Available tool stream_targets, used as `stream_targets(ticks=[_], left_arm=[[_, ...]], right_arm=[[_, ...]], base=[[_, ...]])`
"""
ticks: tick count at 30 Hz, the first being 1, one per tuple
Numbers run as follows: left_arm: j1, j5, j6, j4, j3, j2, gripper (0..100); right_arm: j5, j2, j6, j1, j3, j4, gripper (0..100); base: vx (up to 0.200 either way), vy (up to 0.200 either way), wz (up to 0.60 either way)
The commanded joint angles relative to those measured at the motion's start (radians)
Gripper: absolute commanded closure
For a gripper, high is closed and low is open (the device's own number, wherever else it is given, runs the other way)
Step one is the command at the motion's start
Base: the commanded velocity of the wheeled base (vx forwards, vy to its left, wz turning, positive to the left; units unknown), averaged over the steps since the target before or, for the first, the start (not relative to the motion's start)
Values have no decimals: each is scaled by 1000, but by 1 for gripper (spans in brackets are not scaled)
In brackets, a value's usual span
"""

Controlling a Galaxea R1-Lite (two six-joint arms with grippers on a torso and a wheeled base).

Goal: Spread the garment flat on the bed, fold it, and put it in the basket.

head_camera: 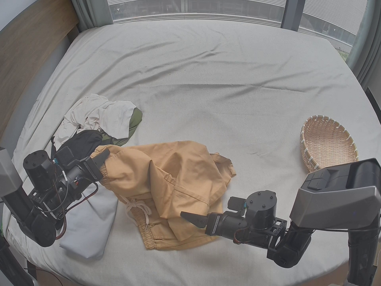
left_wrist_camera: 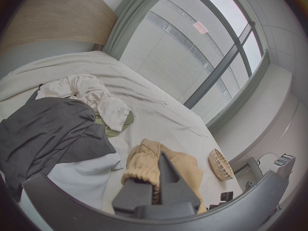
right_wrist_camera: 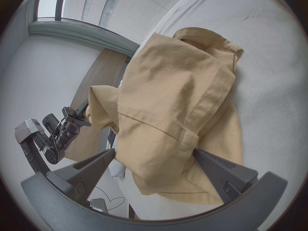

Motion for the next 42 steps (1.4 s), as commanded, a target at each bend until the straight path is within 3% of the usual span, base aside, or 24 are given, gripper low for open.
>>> stream_targets(ticks=[1,5,26,37,42], left_arm=[[-1,0,0,-2,0,-1,100],[1,0,0,-2,1,-1,100],[1,0,-2,0,3,-10,100],[1,0,0,0,3,-10,100],[-1,1,1,0,3,-9,100]], right_arm=[[1,25,1,3,-20,-24,0],[-1,22,4,4,-13,-114,0],[1,-216,10,-6,127,-114,0],[8,-247,7,3,108,-114,0],[4,-171,5,0,44,-114,0]], base=[[0,0,0],[0,0,0],[0,0,0],[0,0,0],[0,0,0]])
